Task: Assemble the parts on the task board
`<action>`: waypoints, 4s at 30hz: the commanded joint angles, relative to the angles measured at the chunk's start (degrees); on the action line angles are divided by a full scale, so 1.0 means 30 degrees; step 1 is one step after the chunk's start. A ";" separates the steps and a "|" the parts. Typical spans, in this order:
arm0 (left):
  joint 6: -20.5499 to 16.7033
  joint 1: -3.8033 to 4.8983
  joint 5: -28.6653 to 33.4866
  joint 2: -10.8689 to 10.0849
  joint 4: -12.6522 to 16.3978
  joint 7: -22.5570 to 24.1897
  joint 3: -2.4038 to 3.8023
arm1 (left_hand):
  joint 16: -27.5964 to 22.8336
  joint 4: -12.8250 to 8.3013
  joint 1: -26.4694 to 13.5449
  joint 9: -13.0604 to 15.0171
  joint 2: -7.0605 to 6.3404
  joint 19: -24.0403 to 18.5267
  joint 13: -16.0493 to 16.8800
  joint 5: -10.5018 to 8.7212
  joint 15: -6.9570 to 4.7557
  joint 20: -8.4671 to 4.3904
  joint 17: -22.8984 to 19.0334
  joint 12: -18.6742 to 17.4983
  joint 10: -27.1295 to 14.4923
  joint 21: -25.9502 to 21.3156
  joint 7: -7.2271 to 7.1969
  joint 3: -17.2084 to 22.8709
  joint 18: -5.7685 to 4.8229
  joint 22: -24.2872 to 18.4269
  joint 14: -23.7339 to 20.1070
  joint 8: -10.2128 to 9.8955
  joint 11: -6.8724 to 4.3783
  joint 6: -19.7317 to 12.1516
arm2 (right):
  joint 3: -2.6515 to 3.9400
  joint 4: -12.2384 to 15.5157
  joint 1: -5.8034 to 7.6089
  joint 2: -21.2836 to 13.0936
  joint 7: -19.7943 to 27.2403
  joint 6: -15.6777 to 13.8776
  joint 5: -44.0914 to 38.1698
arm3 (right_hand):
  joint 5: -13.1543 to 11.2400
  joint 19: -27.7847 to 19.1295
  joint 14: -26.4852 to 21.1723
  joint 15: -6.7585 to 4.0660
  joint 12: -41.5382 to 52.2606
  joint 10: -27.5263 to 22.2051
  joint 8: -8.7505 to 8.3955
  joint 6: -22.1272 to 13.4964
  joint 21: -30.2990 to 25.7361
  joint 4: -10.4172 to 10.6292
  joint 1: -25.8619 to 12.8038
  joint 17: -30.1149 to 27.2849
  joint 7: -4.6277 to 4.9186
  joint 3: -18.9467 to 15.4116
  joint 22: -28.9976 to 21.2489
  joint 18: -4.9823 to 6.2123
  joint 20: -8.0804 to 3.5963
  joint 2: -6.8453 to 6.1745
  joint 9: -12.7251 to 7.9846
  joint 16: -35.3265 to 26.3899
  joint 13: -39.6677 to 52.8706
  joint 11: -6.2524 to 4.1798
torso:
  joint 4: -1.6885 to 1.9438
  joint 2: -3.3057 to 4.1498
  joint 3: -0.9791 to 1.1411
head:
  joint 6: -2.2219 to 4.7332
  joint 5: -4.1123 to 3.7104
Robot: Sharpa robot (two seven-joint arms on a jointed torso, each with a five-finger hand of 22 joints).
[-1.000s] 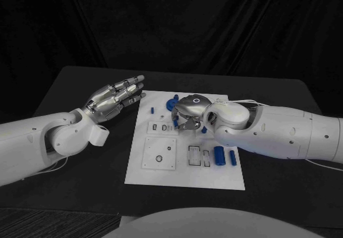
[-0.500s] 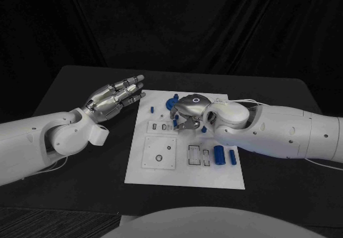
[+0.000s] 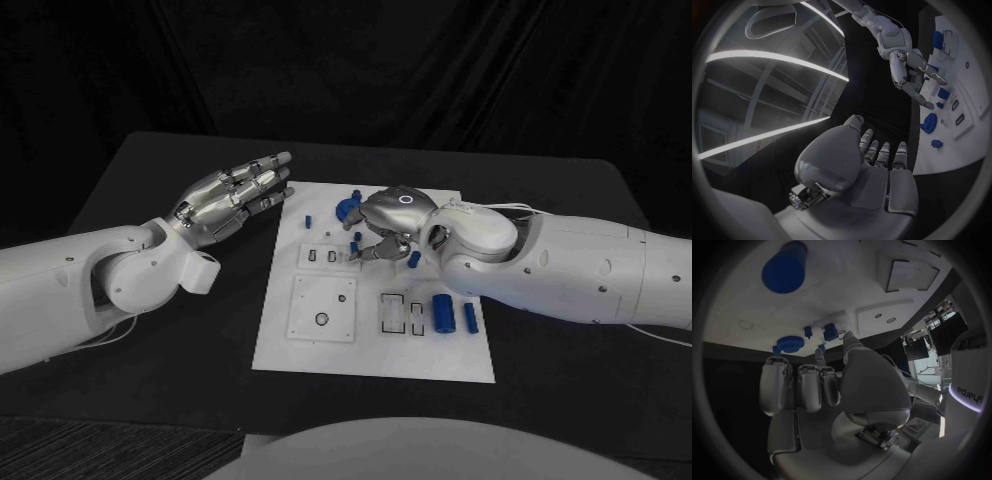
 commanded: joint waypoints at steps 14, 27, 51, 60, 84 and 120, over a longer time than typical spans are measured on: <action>-0.0701 -0.0020 -0.0019 -0.0442 0.0497 0.0488 0.0017 | -0.0056 -0.1153 0.0519 0.0301 -0.0702 0.0278 0.0169 -0.0870 0.0269 0.0267 -0.0070 0.0750 -0.0029 0.0038 0.0116 0.1321 0.0935 -0.0047 -0.0029 0.0307 0.0311 0.0241 | 0.0013 0.2968 0.2296 -0.3985 0.5070 -0.6884 0.6988 | -0.0342 0.0504 0.1512 0.0040 0.0317 0.2120 0.0422 0.1694 -0.0035 0.0073 -0.5713 0.3200 0.0189 -0.2131 0.3935 -0.0407 -0.0057 0.1721 -0.0545 0.0128 0.5152 0.0009 | 0.0019 -0.0042 0.0018 | 0.0322 0.0212; -0.4563 0.0308 -0.5972 -0.1041 0.1211 0.2508 0.0028 | 0.6438 -0.0259 0.0487 0.0452 -0.2613 0.6486 0.1533 -0.6287 0.1171 0.1155 0.1543 0.9724 0.3602 0.3868 -0.0541 0.1714 0.0982 0.1762 0.5793 0.0871 0.2597 0.1709 | 0.0006 0.2944 0.3009 -0.5960 0.7009 -0.8753 1.0910 | 0.0864 0.0667 0.1573 0.0431 0.0317 0.2120 0.0943 0.3149 0.0360 0.0027 -0.7152 0.3517 0.0326 -0.3866 0.4076 -0.0493 0.0312 0.4584 -0.0648 0.0361 0.5152 0.0451 | -0.0016 -0.0144 -0.0035 | 0.0905 0.0235; -0.2643 0.4518 -2.2664 0.2237 0.0933 -1.3116 0.0038 | 2.9817 0.2114 -0.6316 0.3063 -0.2844 2.9974 2.9758 -0.9996 -0.1521 -0.1768 2.9869 2.8373 2.9758 2.9820 0.1083 -0.2486 -0.2532 2.9792 2.9896 0.4211 0.0295 1.2702 | 0.0003 0.2413 0.3212 -0.5887 0.5214 -0.7227 1.0656 | 0.3601 0.0762 0.1603 0.0568 0.0317 0.2120 0.0876 0.3633 0.0681 0.0005 -0.4765 0.3679 0.0409 -0.4782 0.4150 -0.0543 0.0463 0.5328 -0.0890 0.0507 0.5152 0.0595 | -0.0498 -0.0643 0.0649 | 0.0973 0.0519; -0.0016 0.4652 -2.2771 0.5048 -0.0418 -1.6934 0.0040 | 2.9817 0.2085 -0.7147 0.6178 -0.2166 2.9974 2.9758 -0.9417 -0.2109 -0.2271 2.9869 2.8373 2.9758 2.9820 0.0388 -0.2451 -0.2532 2.9792 2.9896 0.6290 -0.0372 1.3348 | 0.0003 0.2260 0.3194 -0.5808 0.4330 -0.6258 1.0648 | 0.4224 0.0737 0.1583 0.0582 0.0317 0.2120 0.0846 0.3690 0.0638 0.0005 -0.4261 0.3593 0.0415 -0.4936 0.4129 -0.0527 0.0482 0.5479 -0.0941 0.0465 0.5152 0.0608 | -0.0822 -0.0953 0.1143 | 0.0509 0.1006; 0.2103 0.4542 -1.9934 0.8917 -0.3092 -2.1290 0.0037 | 2.9817 0.1564 -0.6642 1.1147 -0.2232 2.9974 2.9758 -0.7935 -0.2974 -0.3118 2.9869 2.8373 2.9758 2.9820 -0.0549 -0.1889 -0.2532 2.9792 2.9896 0.8144 -0.1242 1.3757 | 0.0003 0.1751 0.2923 -0.5540 0.3738 -0.5504 1.0647 | 0.5040 0.0690 0.1562 0.0582 0.0317 0.2120 0.0753 0.3637 0.0545 -0.0011 -0.3580 0.3495 0.0429 -0.5138 0.4090 -0.0500 0.0484 0.5615 -0.1026 0.0419 0.5152 0.0614 | -0.0921 -0.0993 0.1238 | 0.0159 0.1482; 0.1613 0.3099 -1.9911 0.9803 -0.4050 -2.1142 0.0032 | 2.9817 0.1782 -0.6802 1.1505 -0.2014 2.9974 2.9758 -0.8479 -0.2925 -0.3119 2.9869 2.8373 2.9758 2.9820 -0.0367 -0.1446 -0.2532 2.9792 2.9896 0.6824 -0.1133 1.3628 | 0.0003 0.1407 0.2511 -0.5347 0.3598 -0.5273 1.0647 | 0.5221 0.0700 0.1573 0.0592 0.0317 0.2120 0.0714 0.3588 0.0570 -0.0004 -0.3418 0.3540 0.0446 -0.5171 0.4097 -0.0506 0.0491 0.5656 -0.1053 0.0448 0.5152 0.0627 | -0.0890 -0.1019 0.1252 | -0.0092 0.1554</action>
